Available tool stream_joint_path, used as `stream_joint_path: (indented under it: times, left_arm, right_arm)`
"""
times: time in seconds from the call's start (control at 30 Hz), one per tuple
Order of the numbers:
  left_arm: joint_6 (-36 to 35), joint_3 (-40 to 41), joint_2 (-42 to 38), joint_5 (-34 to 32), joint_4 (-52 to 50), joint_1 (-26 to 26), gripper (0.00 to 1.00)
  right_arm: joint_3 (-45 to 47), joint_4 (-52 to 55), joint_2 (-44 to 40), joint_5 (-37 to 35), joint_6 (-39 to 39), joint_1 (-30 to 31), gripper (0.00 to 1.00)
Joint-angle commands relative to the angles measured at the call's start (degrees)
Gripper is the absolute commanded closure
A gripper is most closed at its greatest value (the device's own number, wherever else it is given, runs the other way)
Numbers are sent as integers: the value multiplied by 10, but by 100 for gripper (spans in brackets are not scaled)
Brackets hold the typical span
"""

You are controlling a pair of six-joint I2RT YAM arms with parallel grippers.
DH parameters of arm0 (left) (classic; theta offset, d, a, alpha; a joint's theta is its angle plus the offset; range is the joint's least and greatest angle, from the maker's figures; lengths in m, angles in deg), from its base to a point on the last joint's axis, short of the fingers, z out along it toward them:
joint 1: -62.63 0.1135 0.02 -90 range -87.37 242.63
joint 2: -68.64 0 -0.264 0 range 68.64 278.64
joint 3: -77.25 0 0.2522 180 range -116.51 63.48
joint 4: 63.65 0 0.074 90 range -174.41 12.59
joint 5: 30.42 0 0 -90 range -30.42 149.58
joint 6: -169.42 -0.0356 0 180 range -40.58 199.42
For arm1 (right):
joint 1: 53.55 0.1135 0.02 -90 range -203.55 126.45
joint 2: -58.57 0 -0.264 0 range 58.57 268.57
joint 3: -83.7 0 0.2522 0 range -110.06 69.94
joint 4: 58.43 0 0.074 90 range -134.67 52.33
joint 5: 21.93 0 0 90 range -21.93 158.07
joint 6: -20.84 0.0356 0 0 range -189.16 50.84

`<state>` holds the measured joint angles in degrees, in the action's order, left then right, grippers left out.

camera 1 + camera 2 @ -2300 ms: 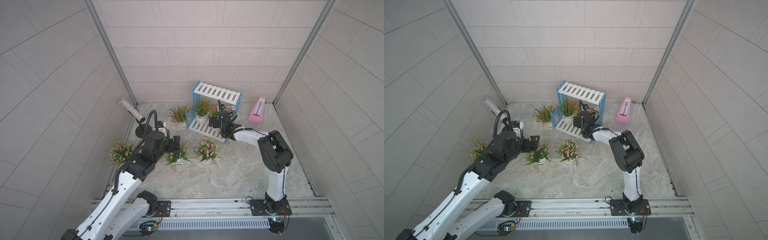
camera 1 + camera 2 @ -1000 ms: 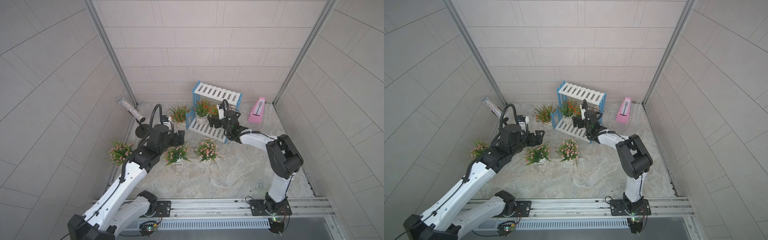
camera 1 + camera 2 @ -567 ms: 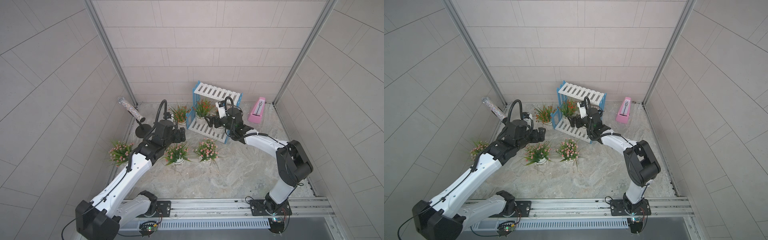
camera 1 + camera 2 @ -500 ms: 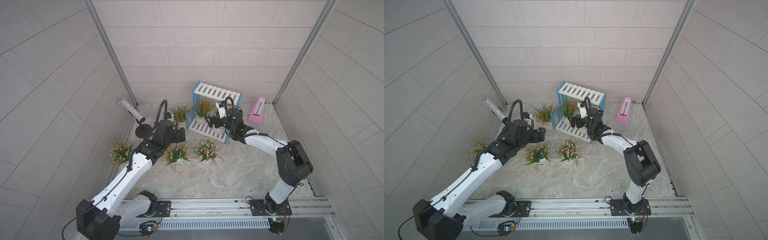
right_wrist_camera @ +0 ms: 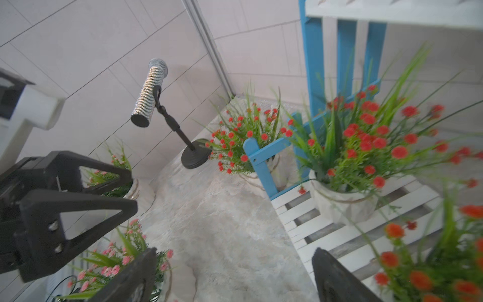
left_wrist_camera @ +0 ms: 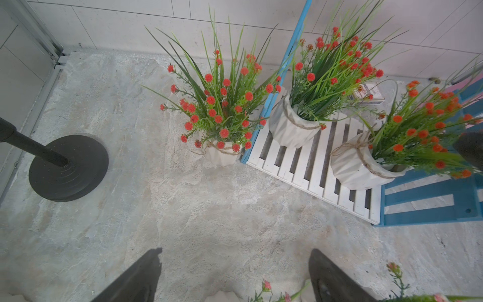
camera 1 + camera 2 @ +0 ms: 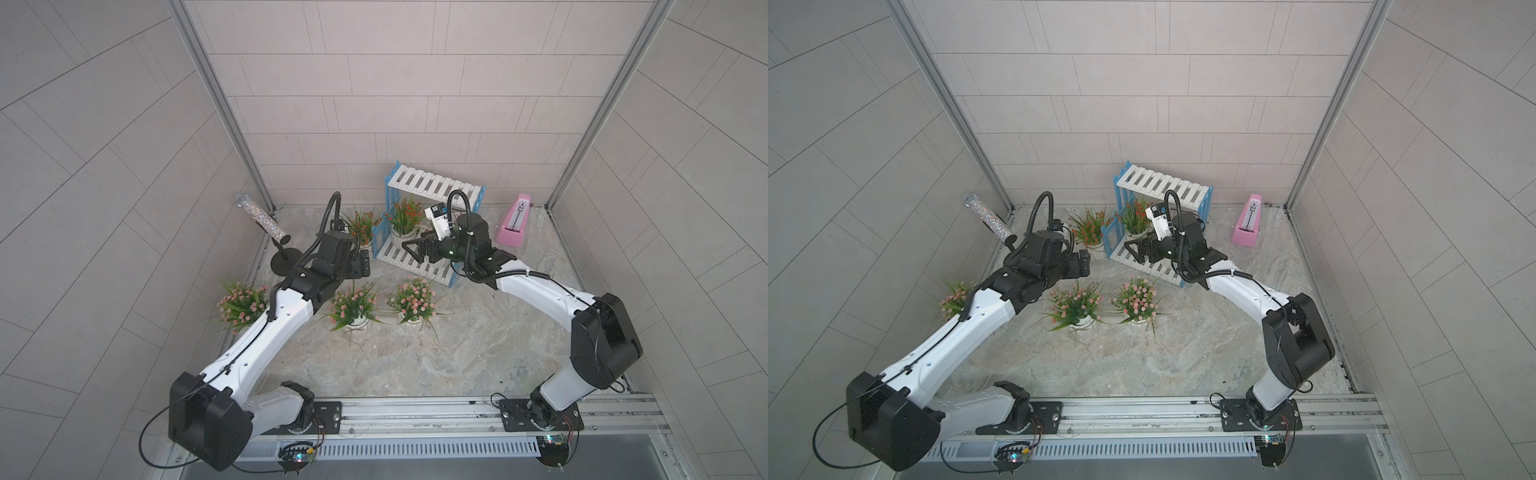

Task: Place the baby's breath potted plants on the rack by color
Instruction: Place the baby's breath potted plant on the rack.

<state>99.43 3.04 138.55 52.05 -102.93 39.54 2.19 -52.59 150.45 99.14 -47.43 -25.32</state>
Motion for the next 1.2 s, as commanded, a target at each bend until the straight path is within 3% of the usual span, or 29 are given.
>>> stream_joint_path:
  times: [0.0,0.27,0.8,0.97,1.17]
  left_arm:
    - [-5,-29,15,9,-2,20,8]
    - [-7,-65,60,33,1,70,7]
    - [-47,-82,190,107,69,142,8]
    - [-82,-76,222,139,81,143,8]
    - [-118,-74,263,169,96,143,8]
  right_arm:
    - [-12,75,22,9,19,4,8]
    - [-73,163,111,-2,17,14,14]
    - [-187,235,254,-192,-42,-8,15]
    - [-191,235,244,-175,-42,-21,15]
    - [-145,194,175,-54,-34,-22,12]
